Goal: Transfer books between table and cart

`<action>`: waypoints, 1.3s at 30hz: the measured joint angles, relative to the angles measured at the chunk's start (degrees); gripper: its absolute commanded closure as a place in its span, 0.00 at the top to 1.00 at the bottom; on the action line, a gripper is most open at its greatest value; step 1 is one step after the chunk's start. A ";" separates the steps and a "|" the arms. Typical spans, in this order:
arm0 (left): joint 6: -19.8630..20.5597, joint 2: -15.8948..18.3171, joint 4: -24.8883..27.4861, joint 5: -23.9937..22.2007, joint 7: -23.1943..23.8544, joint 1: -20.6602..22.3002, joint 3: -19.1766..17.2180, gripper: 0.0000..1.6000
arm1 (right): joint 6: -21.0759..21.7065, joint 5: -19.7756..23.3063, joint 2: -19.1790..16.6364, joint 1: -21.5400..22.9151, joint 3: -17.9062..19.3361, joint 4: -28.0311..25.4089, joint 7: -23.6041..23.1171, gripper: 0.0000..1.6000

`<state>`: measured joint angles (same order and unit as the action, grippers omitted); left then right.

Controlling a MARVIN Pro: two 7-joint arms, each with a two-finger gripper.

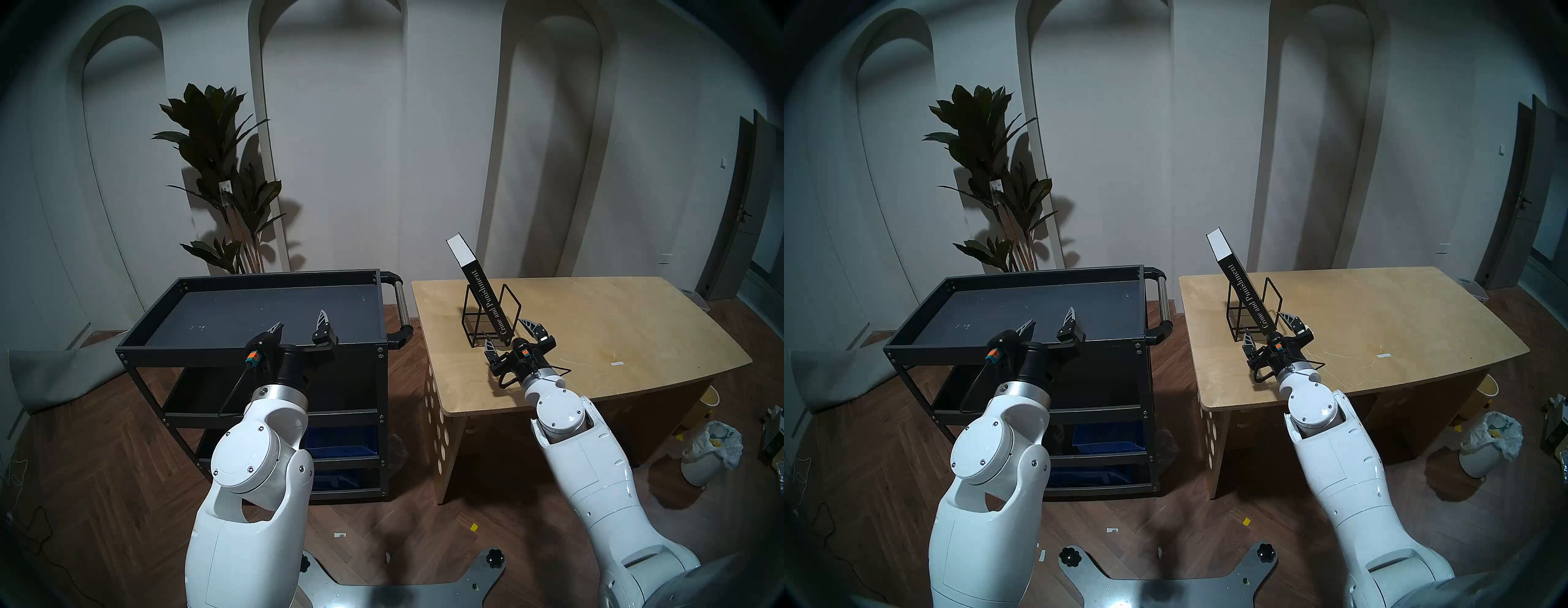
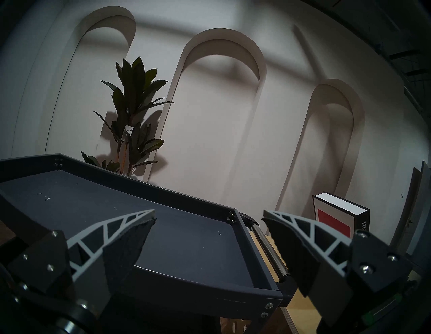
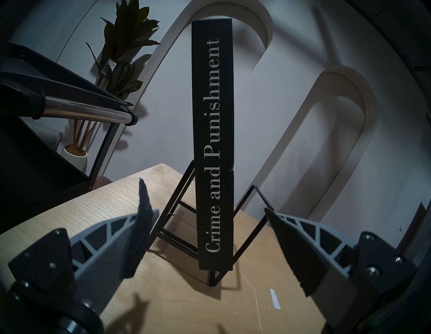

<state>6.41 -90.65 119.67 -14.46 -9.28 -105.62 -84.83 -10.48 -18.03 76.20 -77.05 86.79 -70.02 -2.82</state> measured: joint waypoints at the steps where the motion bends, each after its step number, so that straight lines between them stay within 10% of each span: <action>1: 0.00 0.01 0.00 0.02 -0.13 0.02 0.00 1.00 | 0.06 -0.16 0.11 0.45 -0.06 0.55 0.09 1.00; 39: 0.04 0.24 0.00 0.25 -3.57 0.57 -0.87 1.00 | -5.48 -6.61 2.97 20.58 -3.37 30.08 4.70 1.00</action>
<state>6.45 -90.40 119.66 -14.21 -12.86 -105.05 -85.70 -15.96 -24.64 79.16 -56.47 83.42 -39.94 1.89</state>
